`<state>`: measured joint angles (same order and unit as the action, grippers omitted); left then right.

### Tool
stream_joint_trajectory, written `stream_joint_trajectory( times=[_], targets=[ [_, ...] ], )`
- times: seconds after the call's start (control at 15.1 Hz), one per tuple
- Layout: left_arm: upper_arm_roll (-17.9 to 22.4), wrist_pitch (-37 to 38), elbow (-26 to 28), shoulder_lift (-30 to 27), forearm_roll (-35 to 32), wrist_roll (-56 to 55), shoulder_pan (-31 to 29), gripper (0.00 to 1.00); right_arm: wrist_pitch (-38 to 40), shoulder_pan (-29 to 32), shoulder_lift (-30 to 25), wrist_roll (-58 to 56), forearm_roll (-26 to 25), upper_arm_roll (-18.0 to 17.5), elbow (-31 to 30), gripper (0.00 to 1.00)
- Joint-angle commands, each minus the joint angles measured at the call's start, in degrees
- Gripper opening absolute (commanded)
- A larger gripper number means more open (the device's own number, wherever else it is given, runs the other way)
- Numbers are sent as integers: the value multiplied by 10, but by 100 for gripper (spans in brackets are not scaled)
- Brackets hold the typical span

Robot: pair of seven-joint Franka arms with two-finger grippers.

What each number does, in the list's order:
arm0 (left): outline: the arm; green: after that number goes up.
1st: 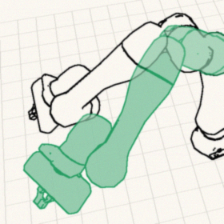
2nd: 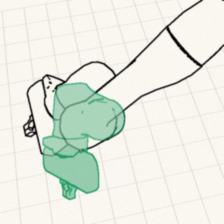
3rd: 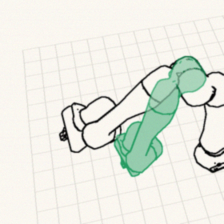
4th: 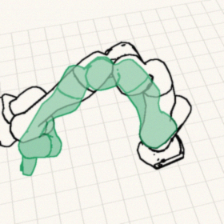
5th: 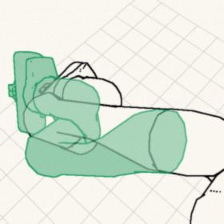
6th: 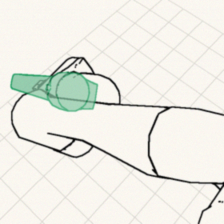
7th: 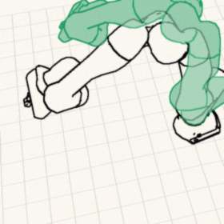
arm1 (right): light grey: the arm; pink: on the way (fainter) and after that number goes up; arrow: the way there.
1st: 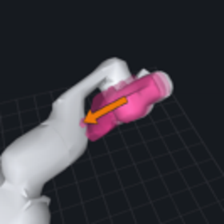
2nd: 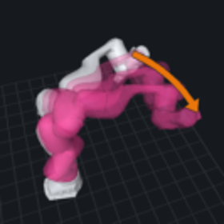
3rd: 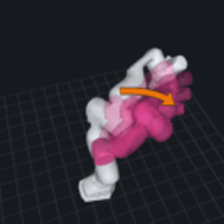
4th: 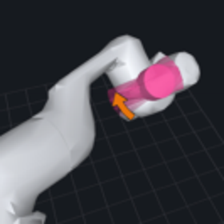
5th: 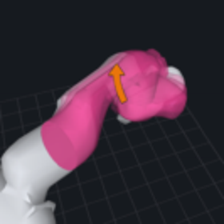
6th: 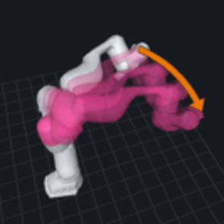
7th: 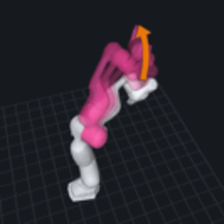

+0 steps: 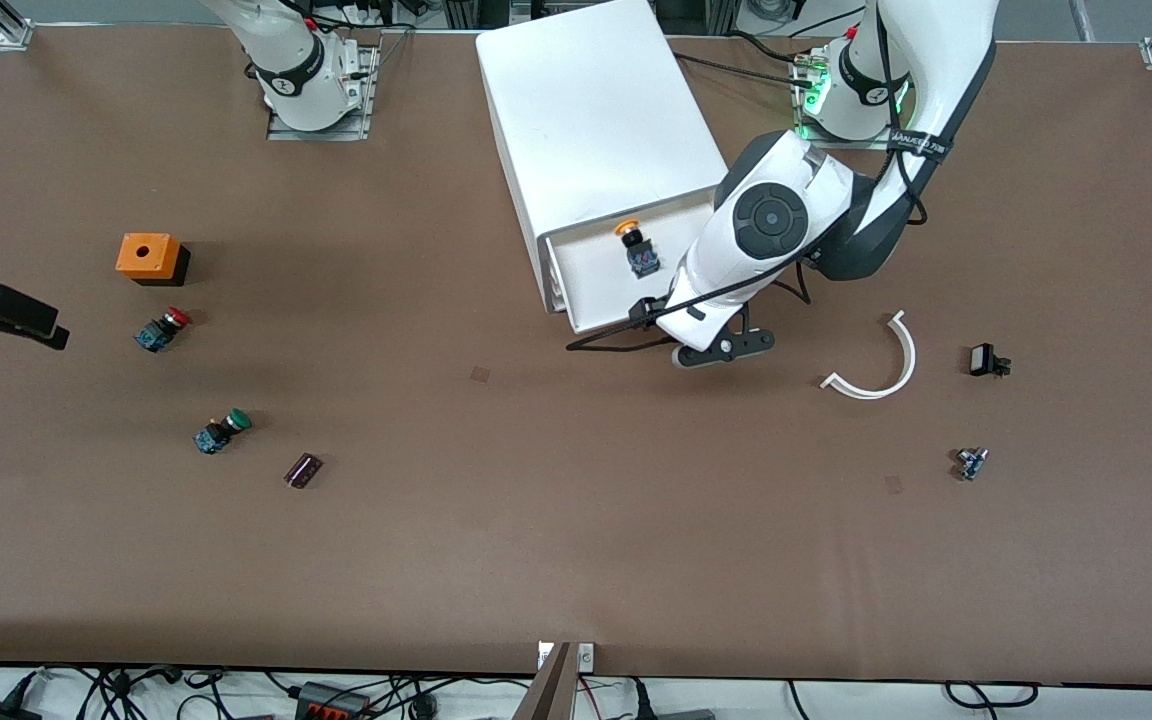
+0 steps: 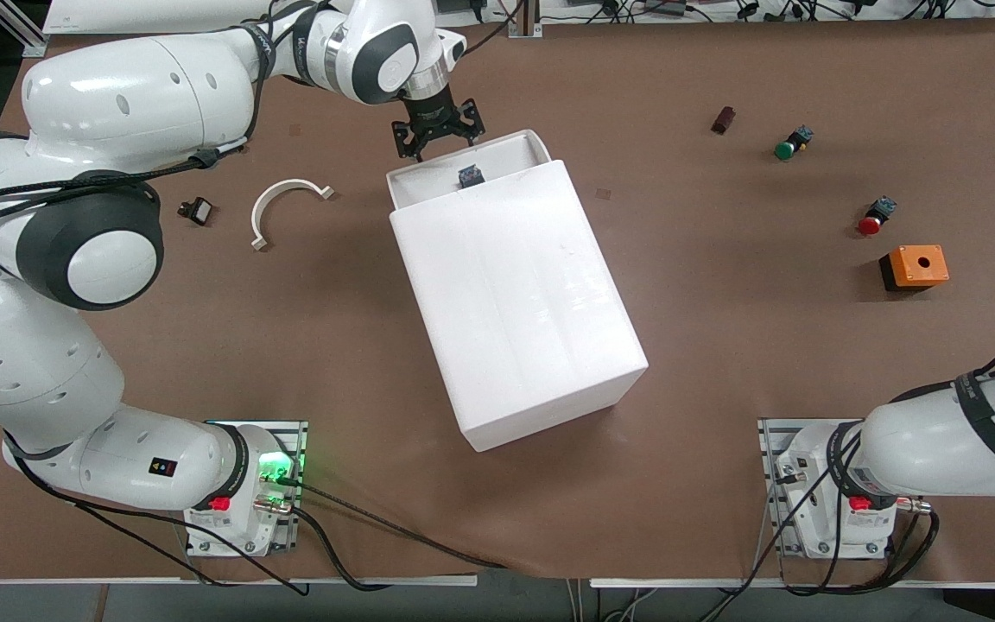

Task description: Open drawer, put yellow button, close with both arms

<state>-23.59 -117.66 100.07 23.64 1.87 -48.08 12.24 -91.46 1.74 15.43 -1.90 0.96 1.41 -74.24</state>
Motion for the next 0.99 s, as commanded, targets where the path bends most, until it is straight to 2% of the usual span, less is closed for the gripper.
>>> stream_joint_trajectory(
  times=[0.0,0.27,0.33,0.53,0.93],
  targets=[
    [-24,43,21,-26,-5,-24,-1,100,13,2,-27,-2,-3,-8,-39,100],
    [-64,72,22,-26,-5,-79,-1,100,-23,4,-95,-4,-10,-6,-144,100],
    [-67,85,22,-26,-5,-82,-1,100,-23,2,-107,-4,-21,-7,-155,100],
    [-86,109,22,-26,-5,-84,-2,100,-31,3,-118,-4,-28,-9,-153,100],
    [-89,112,20,-26,-5,-81,-3,100,-22,3,-139,-6,-27,-9,-155,100]
  ],
)
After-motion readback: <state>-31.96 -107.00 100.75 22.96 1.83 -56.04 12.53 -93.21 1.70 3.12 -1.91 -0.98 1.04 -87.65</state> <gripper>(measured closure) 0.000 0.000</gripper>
